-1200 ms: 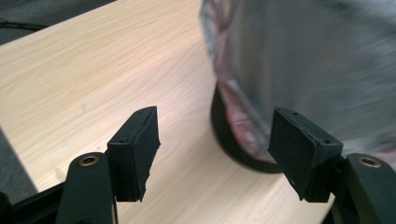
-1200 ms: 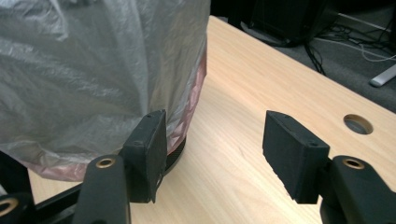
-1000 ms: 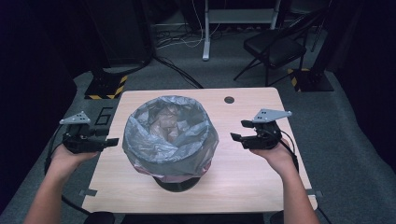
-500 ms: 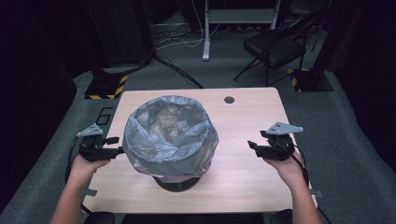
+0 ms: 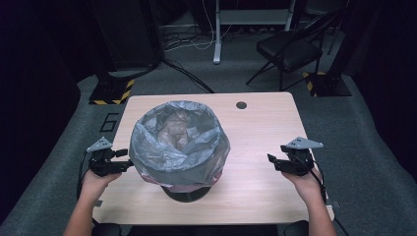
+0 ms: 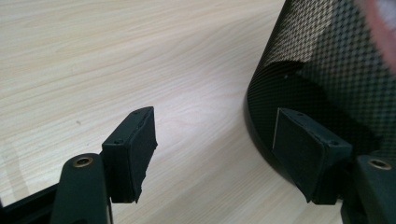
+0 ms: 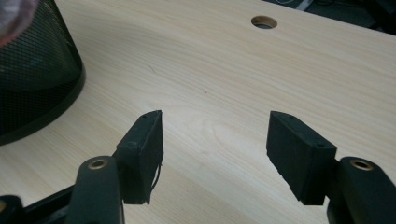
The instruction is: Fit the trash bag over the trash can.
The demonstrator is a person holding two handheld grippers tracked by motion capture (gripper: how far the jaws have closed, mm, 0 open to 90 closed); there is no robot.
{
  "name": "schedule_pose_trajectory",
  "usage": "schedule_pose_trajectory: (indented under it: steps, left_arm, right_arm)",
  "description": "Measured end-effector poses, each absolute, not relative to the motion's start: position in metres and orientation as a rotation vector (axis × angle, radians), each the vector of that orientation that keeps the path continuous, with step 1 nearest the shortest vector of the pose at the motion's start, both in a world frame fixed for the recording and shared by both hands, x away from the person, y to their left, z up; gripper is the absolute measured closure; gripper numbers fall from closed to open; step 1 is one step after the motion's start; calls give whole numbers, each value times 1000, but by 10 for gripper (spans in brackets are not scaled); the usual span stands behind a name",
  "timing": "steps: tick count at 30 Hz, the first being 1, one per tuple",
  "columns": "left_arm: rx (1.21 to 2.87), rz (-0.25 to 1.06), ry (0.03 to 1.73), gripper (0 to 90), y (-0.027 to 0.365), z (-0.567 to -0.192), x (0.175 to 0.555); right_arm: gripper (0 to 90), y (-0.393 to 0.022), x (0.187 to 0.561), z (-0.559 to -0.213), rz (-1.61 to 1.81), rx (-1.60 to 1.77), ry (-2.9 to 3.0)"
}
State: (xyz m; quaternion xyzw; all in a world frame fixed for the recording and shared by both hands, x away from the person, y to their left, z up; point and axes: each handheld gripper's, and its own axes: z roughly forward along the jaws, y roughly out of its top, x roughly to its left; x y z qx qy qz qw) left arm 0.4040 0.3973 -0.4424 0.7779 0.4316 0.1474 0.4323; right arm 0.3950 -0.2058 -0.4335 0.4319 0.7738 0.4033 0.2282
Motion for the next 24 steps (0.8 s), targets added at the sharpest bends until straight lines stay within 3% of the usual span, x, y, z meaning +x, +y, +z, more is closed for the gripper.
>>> schedule_pose_trajectory:
  steps: [24]
  left_arm:
    - [1989,337,1139,281,407,-487,416]
  right_arm:
    - [354,-220,401,-477,1029,1226,2198]
